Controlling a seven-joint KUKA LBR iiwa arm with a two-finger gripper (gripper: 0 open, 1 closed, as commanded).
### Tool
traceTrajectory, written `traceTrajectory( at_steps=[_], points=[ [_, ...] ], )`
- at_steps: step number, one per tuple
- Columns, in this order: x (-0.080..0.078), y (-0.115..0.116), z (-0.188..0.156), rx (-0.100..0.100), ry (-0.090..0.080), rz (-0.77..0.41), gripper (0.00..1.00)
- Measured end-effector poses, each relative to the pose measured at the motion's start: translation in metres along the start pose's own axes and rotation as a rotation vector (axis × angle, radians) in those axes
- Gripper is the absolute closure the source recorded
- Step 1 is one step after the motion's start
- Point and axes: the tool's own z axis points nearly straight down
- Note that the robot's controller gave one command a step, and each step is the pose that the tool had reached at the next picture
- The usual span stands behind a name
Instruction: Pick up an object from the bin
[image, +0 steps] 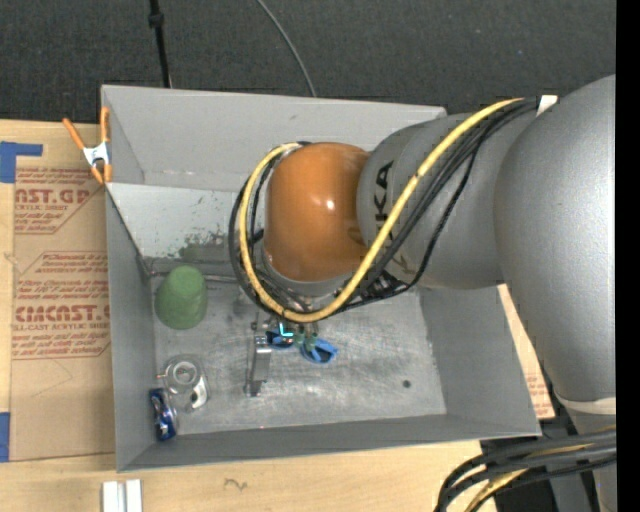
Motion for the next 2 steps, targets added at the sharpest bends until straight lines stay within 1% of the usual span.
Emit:
traceTrajectory(
  at_steps=[1, 2],
  points=[
    [0.0074, 0.0708, 0.0877, -0.001, -0.002, -0.101, 0.00],
    [0.0041, 0.0680, 0.0829, -0.002, -0.009, -0.095, 1.00]
  ],
)
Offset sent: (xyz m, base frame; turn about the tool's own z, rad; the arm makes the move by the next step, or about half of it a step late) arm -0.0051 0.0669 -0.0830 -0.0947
